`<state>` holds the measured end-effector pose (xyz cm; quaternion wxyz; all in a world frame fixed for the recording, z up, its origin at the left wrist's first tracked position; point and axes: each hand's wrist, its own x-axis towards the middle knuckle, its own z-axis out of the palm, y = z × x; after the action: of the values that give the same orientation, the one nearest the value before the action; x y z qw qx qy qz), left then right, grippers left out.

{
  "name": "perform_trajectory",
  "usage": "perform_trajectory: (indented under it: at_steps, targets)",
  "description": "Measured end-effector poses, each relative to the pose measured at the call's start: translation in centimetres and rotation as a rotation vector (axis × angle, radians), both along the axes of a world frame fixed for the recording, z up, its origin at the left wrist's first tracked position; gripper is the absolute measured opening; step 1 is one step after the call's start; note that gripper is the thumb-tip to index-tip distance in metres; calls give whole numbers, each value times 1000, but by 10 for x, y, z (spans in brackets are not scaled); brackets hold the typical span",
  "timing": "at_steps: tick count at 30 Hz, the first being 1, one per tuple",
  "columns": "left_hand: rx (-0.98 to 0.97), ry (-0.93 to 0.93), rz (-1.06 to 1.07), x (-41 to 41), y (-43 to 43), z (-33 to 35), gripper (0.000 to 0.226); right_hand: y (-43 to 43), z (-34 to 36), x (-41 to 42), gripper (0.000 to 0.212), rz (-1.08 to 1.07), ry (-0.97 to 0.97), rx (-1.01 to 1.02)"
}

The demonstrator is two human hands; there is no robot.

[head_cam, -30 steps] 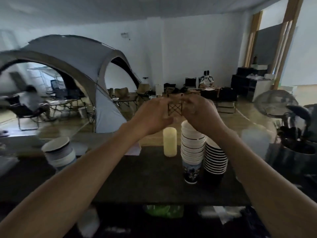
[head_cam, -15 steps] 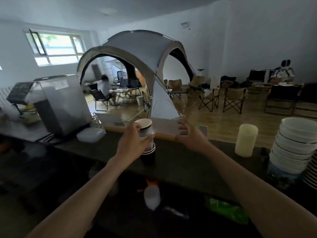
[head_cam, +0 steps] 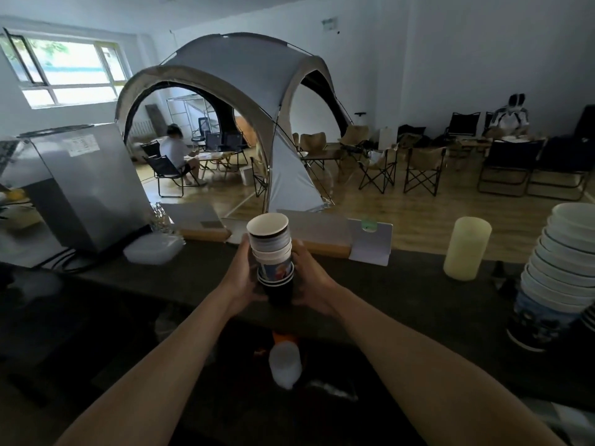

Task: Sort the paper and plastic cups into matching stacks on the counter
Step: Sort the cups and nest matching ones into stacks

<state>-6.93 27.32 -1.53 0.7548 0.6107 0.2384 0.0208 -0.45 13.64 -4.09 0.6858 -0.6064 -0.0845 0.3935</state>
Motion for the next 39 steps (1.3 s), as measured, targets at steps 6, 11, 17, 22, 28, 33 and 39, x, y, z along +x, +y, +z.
perform_trajectory:
  at_steps: [6,11,17,22,28,33,39]
  targets:
    - [14,42,-183,26,-63,-3,85,-83,-9,8,80,-228,-45,-67]
    - [46,32,-396,52,-172,0,74,-183,-13,10,82,-536,5,-111]
    - [35,-49,-522,58,-265,1,69,-284,-59,36,95,-694,-79,-112]
    - [53,-61,-571,51,-278,1,37,-293,-7,-15,82,-656,-172,-250]
    - [462,-427,-400,65,-260,-1,62,-278,83,-71,54,-639,-1278,-884]
    - [771,-479,-469,78,-278,-4,105,-272,116,-21,52,-341,-1200,-1039]
    - [808,-508,-346,73,-285,-8,88,-272,114,4,49,-241,-1059,-1134]
